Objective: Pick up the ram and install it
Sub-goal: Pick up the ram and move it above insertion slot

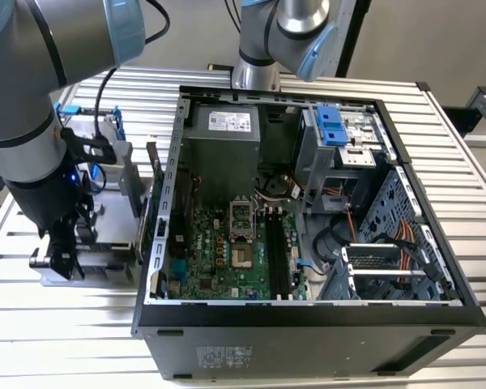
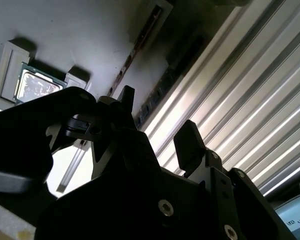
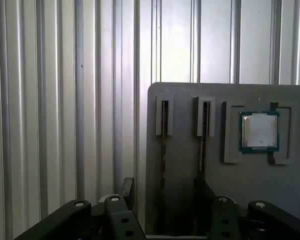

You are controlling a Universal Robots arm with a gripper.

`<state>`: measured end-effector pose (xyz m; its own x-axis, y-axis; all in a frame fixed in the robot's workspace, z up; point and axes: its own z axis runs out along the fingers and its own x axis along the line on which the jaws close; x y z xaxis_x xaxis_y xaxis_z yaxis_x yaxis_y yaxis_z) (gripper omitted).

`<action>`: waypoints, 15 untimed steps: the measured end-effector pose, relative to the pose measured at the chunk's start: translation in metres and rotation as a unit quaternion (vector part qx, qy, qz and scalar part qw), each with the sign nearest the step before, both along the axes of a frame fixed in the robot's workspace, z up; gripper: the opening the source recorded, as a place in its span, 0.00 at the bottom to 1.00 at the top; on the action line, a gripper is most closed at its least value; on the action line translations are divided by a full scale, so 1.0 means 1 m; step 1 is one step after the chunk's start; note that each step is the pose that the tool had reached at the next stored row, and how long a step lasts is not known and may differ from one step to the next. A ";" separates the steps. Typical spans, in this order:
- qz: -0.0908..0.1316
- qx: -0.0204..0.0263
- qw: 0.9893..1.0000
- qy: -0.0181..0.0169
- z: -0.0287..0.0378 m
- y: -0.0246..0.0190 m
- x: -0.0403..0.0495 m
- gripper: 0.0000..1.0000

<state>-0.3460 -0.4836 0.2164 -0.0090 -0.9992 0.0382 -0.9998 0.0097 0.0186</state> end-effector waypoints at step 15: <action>-0.005 0.000 1.000 0.000 -0.0124 -0.0006 -0.0026 1.00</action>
